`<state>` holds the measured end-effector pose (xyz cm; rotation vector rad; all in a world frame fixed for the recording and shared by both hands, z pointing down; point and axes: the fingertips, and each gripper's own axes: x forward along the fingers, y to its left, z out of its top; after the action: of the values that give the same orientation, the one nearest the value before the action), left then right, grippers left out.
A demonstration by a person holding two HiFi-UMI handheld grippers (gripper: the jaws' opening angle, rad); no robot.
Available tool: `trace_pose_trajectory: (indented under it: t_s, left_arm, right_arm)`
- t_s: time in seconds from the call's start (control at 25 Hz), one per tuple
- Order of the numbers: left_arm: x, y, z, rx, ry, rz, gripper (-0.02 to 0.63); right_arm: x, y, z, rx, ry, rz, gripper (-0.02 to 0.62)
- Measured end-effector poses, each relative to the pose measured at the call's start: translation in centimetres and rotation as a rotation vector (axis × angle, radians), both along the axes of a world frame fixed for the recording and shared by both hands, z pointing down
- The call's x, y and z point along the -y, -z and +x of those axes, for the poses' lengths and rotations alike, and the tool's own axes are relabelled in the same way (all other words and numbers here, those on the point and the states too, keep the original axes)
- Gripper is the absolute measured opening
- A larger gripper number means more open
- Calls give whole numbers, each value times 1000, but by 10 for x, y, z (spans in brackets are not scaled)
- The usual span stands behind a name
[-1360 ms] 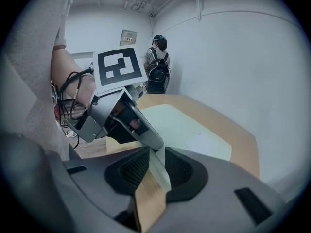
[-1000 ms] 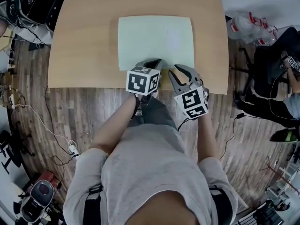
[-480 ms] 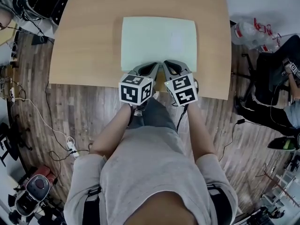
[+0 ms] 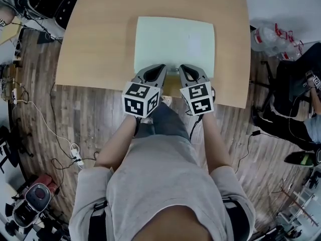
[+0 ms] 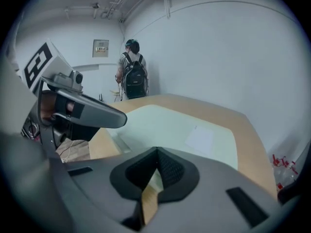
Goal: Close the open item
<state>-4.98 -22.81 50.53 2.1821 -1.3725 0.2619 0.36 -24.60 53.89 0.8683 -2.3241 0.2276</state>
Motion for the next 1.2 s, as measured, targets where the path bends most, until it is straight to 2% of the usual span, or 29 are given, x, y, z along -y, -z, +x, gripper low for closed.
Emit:
trace_pose_trajectory:
  t_s: [0.24, 0.4, 0.72, 1.2]
  left_arm:
    - [-15, 38, -11, 54, -8, 151, 12]
    - [-31, 63, -12, 49, -13, 208, 12]
    - [-80, 104, -11, 97, -49, 326, 12]
    - [-143, 165, -15, 97, -50, 473, 12]
  right_arm:
    - [-20, 37, 7, 160, -86, 27, 9]
    - [-37, 69, 16, 236, -142, 65, 9]
    - [-86, 124, 27, 290, -185, 177, 9]
    - [-146, 196, 27, 365, -197, 332, 9]
